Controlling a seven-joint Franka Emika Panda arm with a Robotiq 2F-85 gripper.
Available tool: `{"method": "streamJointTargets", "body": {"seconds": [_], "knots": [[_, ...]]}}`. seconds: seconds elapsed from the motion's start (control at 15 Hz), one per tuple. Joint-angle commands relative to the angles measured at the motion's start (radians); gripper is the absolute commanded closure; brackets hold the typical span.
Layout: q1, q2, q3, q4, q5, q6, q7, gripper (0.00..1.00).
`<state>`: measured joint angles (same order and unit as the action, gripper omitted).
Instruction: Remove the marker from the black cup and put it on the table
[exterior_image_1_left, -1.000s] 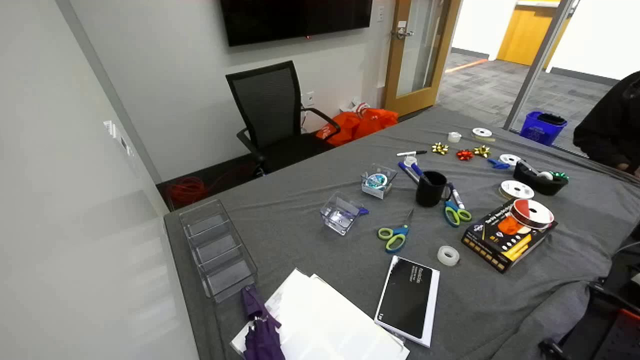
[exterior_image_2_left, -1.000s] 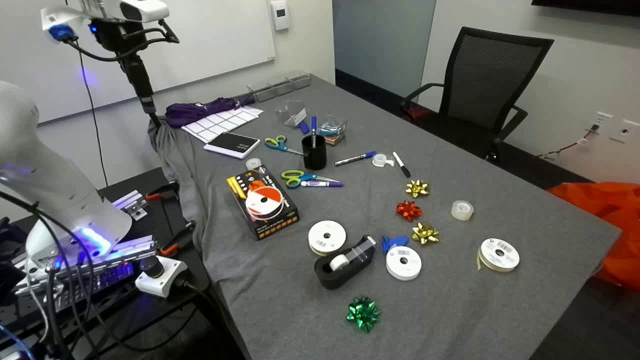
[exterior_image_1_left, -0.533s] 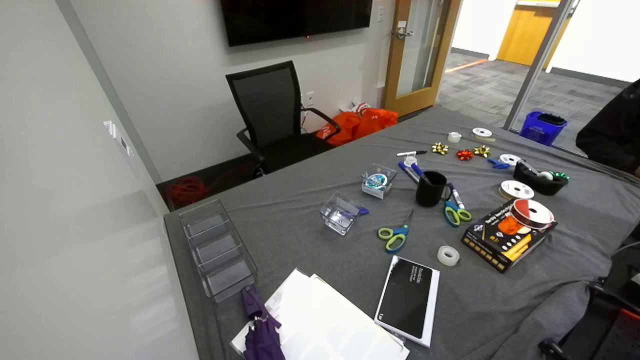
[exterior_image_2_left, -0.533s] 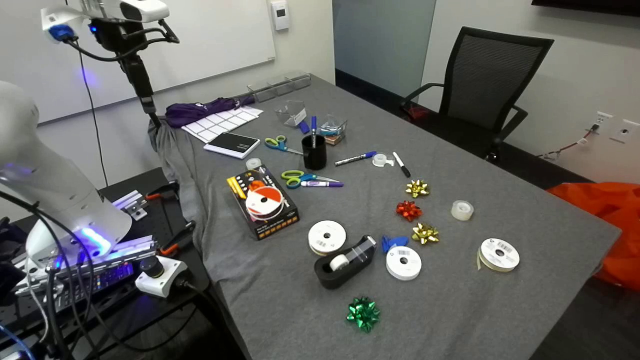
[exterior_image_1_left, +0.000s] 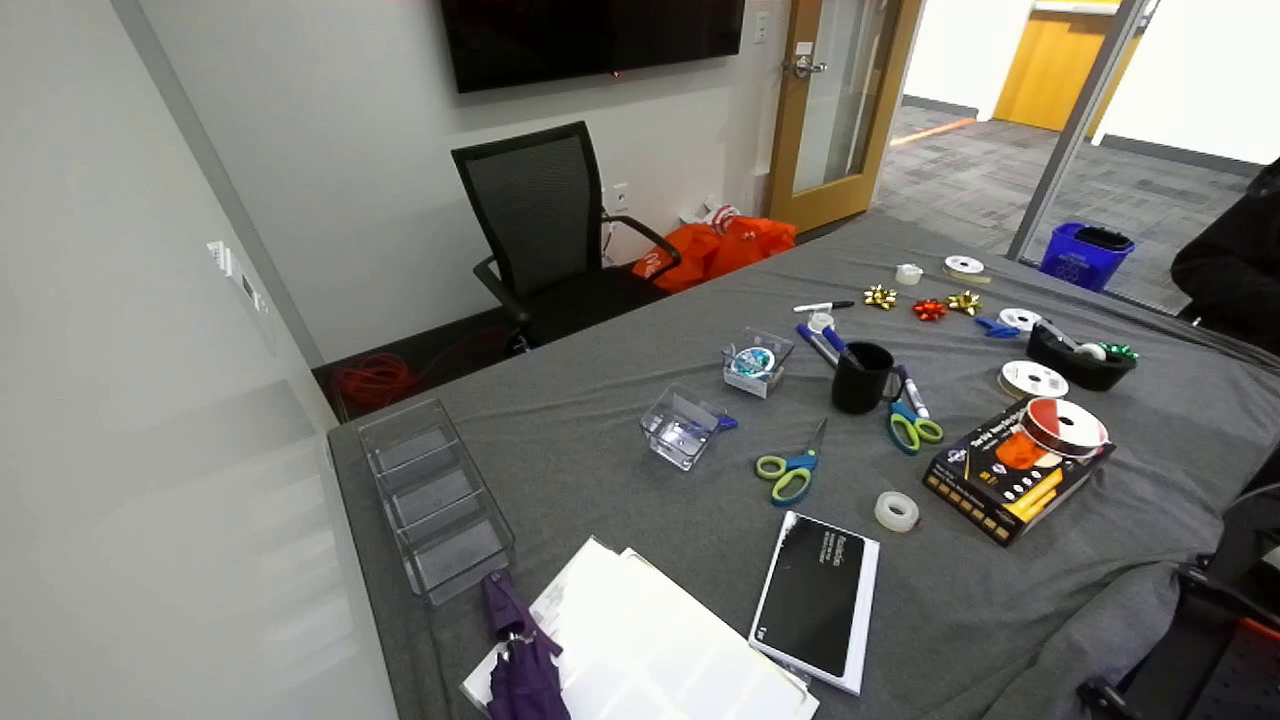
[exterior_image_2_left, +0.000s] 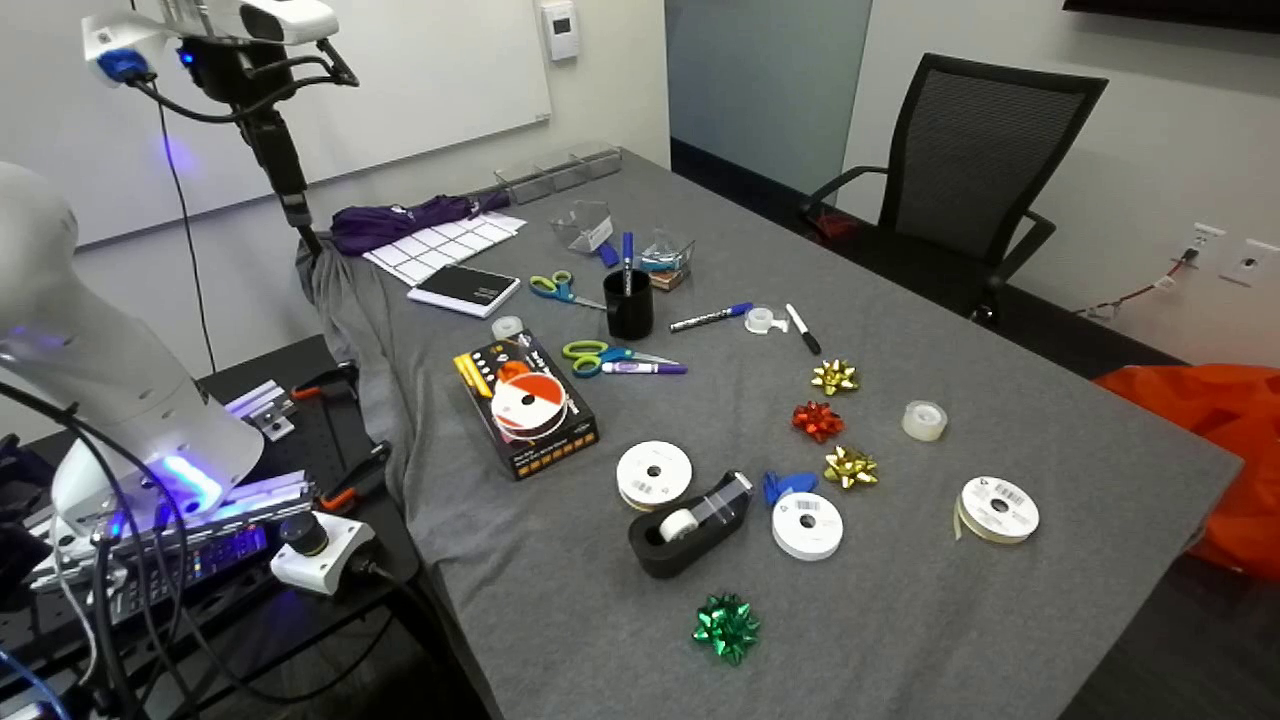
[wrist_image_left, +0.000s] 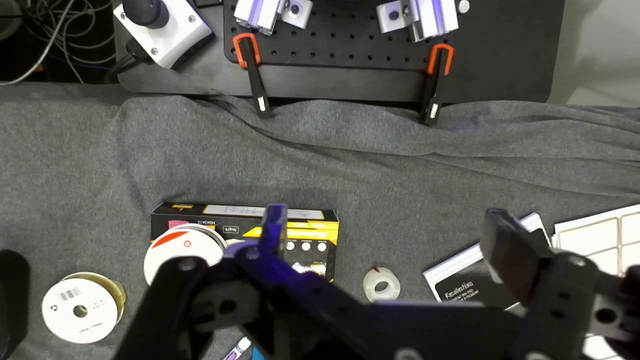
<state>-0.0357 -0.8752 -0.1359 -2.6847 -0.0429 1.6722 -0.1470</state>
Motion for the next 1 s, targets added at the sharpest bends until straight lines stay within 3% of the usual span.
{"method": "streamJointTargets", "body": {"seconds": [0.0,0.4,0.93], "knots": [[-0.006,0.001,0.005,0.001,0.004,-0.001,-0.003,0.0],[-0.016,-0.018,0.009,-0.012,-0.017,0.004,-0.002,0.0],[-0.161,-0.131,-0.075,-0.141,-0.251,0.06,0.002,0.0]]}}
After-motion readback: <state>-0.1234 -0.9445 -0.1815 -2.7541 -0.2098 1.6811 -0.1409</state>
